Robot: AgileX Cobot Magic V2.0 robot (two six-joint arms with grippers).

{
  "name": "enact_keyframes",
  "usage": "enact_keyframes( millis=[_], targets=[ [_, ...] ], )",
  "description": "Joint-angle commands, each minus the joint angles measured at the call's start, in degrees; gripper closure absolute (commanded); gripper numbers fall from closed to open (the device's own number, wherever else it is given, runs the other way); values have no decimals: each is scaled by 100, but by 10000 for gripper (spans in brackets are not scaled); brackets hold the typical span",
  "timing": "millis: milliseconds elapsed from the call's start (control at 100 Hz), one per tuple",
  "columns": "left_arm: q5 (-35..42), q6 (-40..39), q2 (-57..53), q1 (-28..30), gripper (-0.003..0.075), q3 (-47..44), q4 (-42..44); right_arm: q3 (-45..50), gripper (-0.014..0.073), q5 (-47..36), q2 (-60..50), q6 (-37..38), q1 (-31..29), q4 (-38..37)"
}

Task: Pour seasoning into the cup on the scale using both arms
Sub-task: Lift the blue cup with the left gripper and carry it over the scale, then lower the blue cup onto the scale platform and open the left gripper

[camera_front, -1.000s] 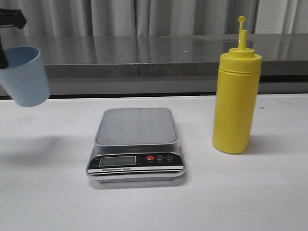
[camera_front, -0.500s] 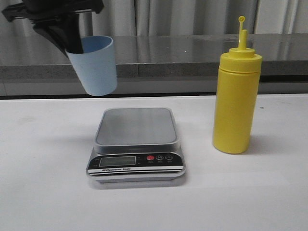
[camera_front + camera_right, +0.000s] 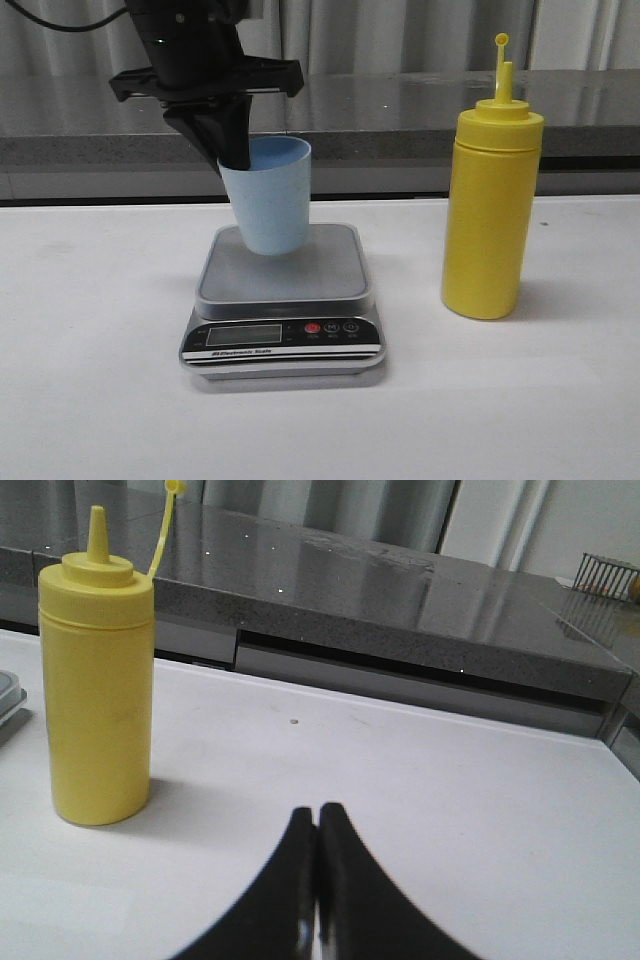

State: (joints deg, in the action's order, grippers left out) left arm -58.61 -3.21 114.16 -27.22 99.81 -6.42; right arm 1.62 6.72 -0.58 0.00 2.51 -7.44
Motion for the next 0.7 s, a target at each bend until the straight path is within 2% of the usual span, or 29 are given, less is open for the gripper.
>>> enact_keyframes(
  millis=[0,590,690],
  targets=[
    [59,-3,-227,-51,738,202,-68,3,662,-466,-88,0,-42,-50],
    [46,60,-152,-51,735,202,-155,3,662,-466,-88,0,-42,-50],
    [46,74,-152,-51,678,202,-155,3,662,-466,-88,0,-42,-50]
  ],
)
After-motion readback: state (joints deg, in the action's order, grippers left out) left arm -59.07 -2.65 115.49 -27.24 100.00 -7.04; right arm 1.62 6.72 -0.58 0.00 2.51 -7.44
